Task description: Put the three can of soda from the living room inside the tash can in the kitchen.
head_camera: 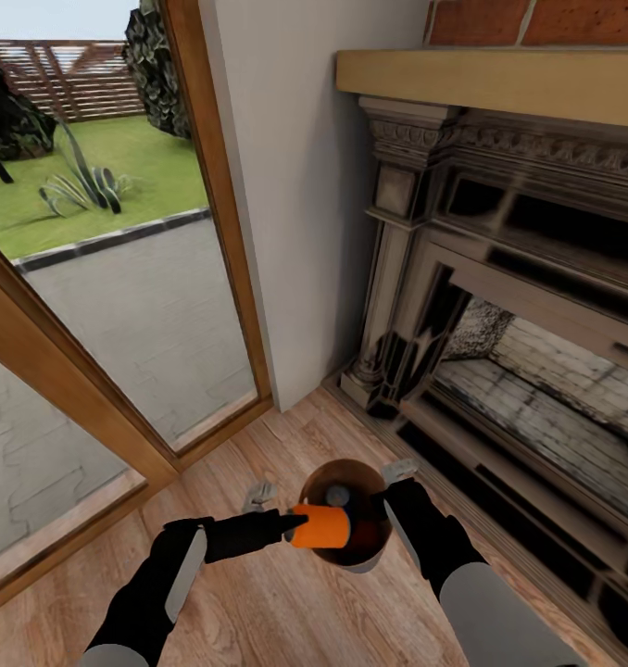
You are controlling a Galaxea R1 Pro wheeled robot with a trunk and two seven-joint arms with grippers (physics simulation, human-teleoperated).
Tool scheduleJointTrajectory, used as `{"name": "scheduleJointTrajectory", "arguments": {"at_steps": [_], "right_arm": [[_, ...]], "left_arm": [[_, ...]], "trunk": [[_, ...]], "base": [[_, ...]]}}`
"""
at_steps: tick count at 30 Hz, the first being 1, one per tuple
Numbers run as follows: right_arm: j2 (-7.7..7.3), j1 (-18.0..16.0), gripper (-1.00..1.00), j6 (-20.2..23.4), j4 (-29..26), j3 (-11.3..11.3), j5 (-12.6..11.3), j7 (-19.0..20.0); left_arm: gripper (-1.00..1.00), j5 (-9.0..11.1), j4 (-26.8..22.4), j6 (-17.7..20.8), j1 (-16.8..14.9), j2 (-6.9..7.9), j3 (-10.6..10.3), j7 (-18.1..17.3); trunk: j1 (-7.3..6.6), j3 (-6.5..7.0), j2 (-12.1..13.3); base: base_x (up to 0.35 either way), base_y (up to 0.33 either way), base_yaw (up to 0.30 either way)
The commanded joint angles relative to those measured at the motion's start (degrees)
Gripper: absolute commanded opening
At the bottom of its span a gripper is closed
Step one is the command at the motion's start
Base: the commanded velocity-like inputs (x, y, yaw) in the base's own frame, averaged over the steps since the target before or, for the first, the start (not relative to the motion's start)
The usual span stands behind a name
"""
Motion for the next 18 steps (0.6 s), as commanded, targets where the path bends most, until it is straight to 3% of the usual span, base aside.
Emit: {"name": "scheduleJointTrajectory", "arguments": {"at_steps": [1,7,18], "right_arm": [[0.01,-0.01,-1.0,-0.04,0.01,-0.03,-0.35,0.26],[0.17,-0.01,-1.0,-0.04,0.07,-0.03,-0.35,0.25],[0.43,-0.01,-1.0,-0.04,0.63,0.02,-0.35,0.25]], "left_arm": [[-1.0,-0.03,-0.01,0.01,0.0,-0.06,-0.01,0.76],[-1.0,0.21,-0.17,0.01,0.0,-0.57,0.01,10.11],[-1.0,0.28,-0.33,0.01,0.0,-1.96,-0.09,12.33]], "trunk": [[0.0,0.0,0.0],[0.0,0.0,0.0],[0.0,0.0,0.0]], "base": [[0.0,0.0,0.0],[0.0,0.0,0.0],[0.0,0.0,0.0]]}}
